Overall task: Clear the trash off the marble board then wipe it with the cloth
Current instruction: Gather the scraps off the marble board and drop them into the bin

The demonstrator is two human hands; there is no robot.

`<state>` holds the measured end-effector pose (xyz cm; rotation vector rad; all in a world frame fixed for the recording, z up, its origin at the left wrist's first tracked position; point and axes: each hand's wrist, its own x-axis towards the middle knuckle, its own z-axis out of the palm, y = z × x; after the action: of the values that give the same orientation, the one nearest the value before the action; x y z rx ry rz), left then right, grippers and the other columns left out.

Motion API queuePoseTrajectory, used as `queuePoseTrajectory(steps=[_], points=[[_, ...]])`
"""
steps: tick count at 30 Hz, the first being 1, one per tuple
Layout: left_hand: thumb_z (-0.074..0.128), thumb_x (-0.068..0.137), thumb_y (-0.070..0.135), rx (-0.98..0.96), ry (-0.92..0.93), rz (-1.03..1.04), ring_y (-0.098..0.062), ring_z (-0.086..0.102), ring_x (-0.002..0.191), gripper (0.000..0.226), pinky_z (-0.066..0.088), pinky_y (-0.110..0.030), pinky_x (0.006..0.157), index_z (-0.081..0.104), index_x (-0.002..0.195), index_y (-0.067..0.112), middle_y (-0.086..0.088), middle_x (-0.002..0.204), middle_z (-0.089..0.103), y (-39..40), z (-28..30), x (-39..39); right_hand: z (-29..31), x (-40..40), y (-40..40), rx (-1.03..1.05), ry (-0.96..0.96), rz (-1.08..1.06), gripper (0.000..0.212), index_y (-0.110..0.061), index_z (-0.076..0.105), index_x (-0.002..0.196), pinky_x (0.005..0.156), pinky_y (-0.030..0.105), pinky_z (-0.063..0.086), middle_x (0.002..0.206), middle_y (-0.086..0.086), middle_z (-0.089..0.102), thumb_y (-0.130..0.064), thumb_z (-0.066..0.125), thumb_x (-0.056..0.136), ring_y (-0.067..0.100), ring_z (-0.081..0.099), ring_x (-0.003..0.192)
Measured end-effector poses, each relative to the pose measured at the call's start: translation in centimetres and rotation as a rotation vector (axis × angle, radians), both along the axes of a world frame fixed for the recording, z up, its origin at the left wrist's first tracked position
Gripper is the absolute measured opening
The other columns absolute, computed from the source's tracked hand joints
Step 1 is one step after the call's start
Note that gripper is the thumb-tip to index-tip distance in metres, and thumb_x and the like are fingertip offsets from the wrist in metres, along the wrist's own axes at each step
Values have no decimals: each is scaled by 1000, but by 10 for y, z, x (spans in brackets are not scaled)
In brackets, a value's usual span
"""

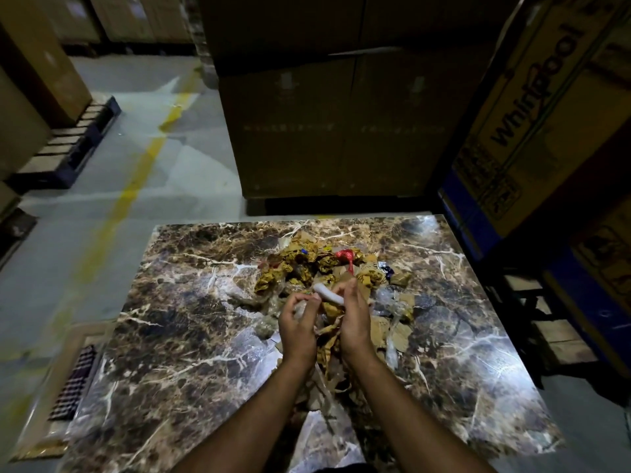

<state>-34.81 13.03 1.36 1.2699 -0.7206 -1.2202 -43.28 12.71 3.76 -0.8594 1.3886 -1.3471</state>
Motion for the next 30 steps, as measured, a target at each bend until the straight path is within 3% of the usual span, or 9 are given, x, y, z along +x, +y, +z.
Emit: queuePoseTrajectory(steps=[2, 5, 8, 10, 13, 18, 22, 26, 30], points=[[71, 70, 55, -16, 1, 14, -24, 64, 86, 37, 54, -53, 82, 63, 80, 20, -2, 85, 68, -1, 5, -1, 7, -1, -5, 3, 6, 23, 45, -12, 68, 90, 74, 29, 48, 91, -2, 69, -55, 56, 96, 14, 64, 84], [69, 68, 55, -82, -12, 26, -7, 57, 70, 44, 46, -28, 67, 59, 78, 13, 11, 71, 64, 0, 19, -2, 11, -3, -11, -55, 13, 28, 16, -15, 62, 77, 72, 33, 42, 76, -10, 60, -29, 56, 83, 10, 55, 74], [72, 70, 46, -112, -10, -3, -5, 56, 62, 35, 45, -20, 58, 59, 73, 13, 10, 65, 63, -4, 25, 2, 13, -1, -9, -77, -38, 5, 30, -14, 58, 106, 77, 35, 47, 89, -5, 60, -25, 56, 78, 12, 60, 82], [74, 67, 51, -120, 1, -21, -11, 56, 62, 33, 45, -22, 58, 61, 69, 21, 4, 66, 62, -7, 29, 6, 16, 2, -8, -94, -68, -14, 53, -18, 50, 126, 83, 39, 49, 98, 1, 61, -27, 59, 75, 11, 62, 87], [75, 69, 52, -146, 28, -82, -18, 56, 66, 28, 46, -27, 61, 60, 66, 27, -4, 71, 59, -12, 34, 12, 17, 4, -10, -69, -56, -55, 73, -33, 43, 139, 96, 46, 48, 130, 11, 50, -40, 62, 69, 26, 55, 113], [76, 73, 45, -122, 73, -103, -23, 64, 75, 28, 50, -32, 67, 60, 72, 23, -10, 80, 68, -17, 42, 15, 20, 6, -17, -21, -4, -23, 63, -55, 51, 132, 98, 41, 47, 146, 0, 36, -50, 55, 70, 17, 48, 123], [75, 70, 50, -117, 100, -109, -16, 63, 70, 28, 49, -36, 70, 63, 72, 25, -4, 76, 69, -16, 48, 15, 22, 8, -22, -37, 9, -36, 69, -33, 58, 132, 85, 37, 49, 142, 7, 43, -56, 54, 68, 21, 53, 119], [73, 69, 52, -112, 105, -88, -14, 61, 71, 29, 45, -42, 75, 61, 70, 26, 1, 74, 66, -17, 51, 14, 31, 9, -26, -58, -29, 68, 54, -30, 57, 120, 81, 37, 47, 128, 18, 54, -53, 55, 71, 27, 58, 106], [73, 68, 53, -107, 97, -87, -23, 64, 86, 28, 50, -50, 80, 65, 76, 27, -2, 90, 71, -18, 53, 13, 38, 11, -25, -117, -59, 95, 50, -22, 57, 105, 73, 32, 47, 111, 12, 60, -54, 60, 66, 20, 60, 93]])
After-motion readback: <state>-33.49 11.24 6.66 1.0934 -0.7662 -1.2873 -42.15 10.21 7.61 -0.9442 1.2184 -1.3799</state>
